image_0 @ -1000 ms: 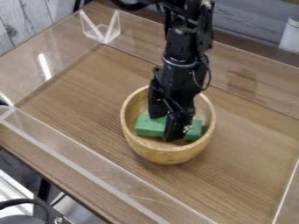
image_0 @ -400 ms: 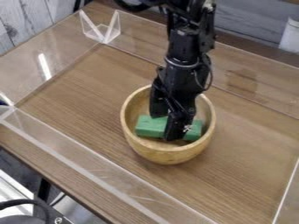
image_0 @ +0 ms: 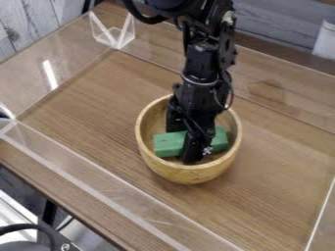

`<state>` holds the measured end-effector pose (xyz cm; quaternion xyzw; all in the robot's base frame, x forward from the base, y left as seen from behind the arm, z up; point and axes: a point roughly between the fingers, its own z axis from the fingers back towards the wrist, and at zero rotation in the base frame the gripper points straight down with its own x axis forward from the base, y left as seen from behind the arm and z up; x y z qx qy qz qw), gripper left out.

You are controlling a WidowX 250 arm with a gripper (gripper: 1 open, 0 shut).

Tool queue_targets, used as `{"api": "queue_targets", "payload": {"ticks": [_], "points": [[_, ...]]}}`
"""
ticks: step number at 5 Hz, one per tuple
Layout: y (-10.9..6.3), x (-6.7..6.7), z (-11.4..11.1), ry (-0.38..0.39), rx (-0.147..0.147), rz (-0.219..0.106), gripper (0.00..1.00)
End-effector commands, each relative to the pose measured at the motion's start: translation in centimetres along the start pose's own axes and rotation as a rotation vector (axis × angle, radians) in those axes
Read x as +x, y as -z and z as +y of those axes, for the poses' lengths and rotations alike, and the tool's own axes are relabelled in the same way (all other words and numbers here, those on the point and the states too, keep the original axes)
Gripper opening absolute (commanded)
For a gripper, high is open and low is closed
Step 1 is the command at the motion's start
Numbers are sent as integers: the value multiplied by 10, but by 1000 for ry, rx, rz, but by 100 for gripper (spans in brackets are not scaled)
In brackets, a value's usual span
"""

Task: Remove the green block from inside the brown bowl and put it on the table

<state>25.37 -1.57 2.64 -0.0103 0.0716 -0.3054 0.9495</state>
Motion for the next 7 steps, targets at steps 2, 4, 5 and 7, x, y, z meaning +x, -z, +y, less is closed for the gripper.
{"api": "queue_targets", "payload": {"ticks": [2, 4, 5, 7], "points": [[10, 3, 0, 16, -21, -17, 0], [16, 5, -1, 31, -35, -23, 0], [18, 5, -2, 37, -43, -25, 0], [21, 6, -4, 48, -57, -27, 0]]}}
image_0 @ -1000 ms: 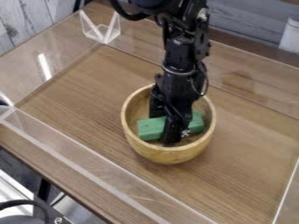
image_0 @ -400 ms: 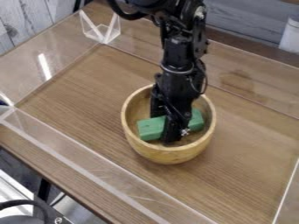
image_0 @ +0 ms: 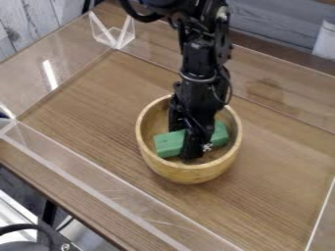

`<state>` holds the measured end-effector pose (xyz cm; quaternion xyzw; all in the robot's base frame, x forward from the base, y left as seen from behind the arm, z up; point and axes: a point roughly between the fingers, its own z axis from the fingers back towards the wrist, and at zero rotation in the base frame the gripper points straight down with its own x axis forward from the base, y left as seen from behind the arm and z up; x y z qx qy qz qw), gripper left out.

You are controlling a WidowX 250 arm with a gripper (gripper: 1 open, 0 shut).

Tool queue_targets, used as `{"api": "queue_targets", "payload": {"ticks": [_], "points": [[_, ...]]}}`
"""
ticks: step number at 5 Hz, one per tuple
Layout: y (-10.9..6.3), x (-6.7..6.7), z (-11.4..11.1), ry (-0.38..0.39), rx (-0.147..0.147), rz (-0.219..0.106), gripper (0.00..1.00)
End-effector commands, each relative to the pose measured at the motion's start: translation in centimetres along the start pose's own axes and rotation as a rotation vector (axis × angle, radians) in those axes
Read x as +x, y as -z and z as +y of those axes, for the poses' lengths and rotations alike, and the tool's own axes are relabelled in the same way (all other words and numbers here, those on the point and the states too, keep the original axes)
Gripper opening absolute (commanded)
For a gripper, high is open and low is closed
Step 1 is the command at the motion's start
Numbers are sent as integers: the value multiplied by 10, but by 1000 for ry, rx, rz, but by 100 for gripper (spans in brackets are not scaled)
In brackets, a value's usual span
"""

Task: Remove the green block from inside the brown bowl and put it on the table

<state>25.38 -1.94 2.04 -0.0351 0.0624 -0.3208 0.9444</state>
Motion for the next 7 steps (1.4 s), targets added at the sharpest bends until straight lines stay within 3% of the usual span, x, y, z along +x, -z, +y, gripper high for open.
{"api": "queue_targets", "payload": {"ticks": [1, 7], "points": [[17, 3, -1, 18, -24, 2, 0], [-5, 8, -5, 5, 21, -52, 0]]}}
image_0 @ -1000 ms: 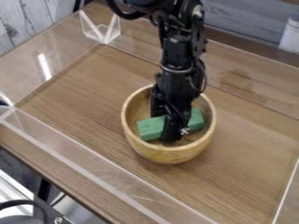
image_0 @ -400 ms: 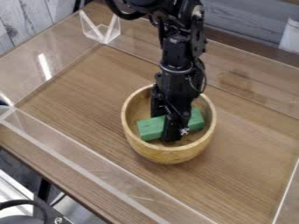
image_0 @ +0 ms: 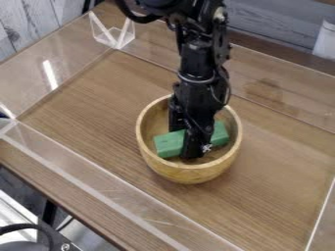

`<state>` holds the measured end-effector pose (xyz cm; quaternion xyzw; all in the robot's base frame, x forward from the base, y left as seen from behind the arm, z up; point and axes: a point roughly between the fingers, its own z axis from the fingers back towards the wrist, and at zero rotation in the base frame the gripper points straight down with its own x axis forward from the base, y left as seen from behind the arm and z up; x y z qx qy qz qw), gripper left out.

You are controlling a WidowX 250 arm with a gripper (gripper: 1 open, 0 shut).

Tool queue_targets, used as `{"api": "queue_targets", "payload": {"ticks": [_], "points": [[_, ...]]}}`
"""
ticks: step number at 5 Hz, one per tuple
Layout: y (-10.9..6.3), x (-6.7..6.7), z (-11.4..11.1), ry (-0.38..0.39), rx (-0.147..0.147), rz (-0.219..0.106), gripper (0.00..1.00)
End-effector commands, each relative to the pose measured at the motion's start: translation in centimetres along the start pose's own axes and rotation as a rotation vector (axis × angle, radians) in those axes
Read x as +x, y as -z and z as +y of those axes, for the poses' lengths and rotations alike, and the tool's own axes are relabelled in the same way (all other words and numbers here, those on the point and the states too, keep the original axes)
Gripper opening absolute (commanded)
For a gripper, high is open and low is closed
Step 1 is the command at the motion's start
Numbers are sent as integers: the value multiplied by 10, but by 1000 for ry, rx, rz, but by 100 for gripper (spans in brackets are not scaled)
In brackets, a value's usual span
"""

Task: Remove the green block from inside the brown bowl and put it on the table

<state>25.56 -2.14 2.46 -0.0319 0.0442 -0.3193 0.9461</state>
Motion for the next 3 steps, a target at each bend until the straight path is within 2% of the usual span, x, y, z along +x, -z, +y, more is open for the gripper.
{"api": "queue_targets", "payload": {"ticks": [1, 3], "points": [[-4, 7, -5, 6, 11, -28, 0], [-10, 9, -6, 6, 23, -45, 0]]}}
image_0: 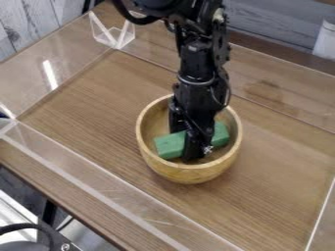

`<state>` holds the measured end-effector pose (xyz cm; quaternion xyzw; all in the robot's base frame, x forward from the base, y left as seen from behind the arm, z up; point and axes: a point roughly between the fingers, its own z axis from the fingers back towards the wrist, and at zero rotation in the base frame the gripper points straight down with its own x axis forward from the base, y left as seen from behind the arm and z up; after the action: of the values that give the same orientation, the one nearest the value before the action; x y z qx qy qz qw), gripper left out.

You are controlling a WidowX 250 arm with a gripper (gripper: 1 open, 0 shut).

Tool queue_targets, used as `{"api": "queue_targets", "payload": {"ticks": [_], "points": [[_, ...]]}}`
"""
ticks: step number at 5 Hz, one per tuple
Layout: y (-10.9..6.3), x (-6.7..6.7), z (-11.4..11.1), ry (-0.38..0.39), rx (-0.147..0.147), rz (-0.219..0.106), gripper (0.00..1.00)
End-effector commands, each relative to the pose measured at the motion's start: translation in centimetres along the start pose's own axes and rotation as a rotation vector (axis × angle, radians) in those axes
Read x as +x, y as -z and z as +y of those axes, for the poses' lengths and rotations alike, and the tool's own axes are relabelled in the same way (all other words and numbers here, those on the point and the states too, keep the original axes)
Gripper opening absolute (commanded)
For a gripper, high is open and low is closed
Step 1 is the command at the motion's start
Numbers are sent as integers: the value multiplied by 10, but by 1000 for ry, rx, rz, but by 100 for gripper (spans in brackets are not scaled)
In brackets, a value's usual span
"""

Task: Remove the green block from inside the brown bowl and put it on the table

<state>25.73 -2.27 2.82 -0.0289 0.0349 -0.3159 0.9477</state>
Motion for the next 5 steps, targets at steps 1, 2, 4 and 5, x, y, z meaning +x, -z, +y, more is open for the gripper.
{"api": "queue_targets", "payload": {"ticks": [1, 2, 4, 5], "points": [[-10, 8, -7, 13, 18, -37, 0], [-13, 9, -8, 12, 23, -45, 0], [-13, 19, -20, 61, 31, -59, 0], [-9, 27, -30, 92, 29, -57, 0]]}}
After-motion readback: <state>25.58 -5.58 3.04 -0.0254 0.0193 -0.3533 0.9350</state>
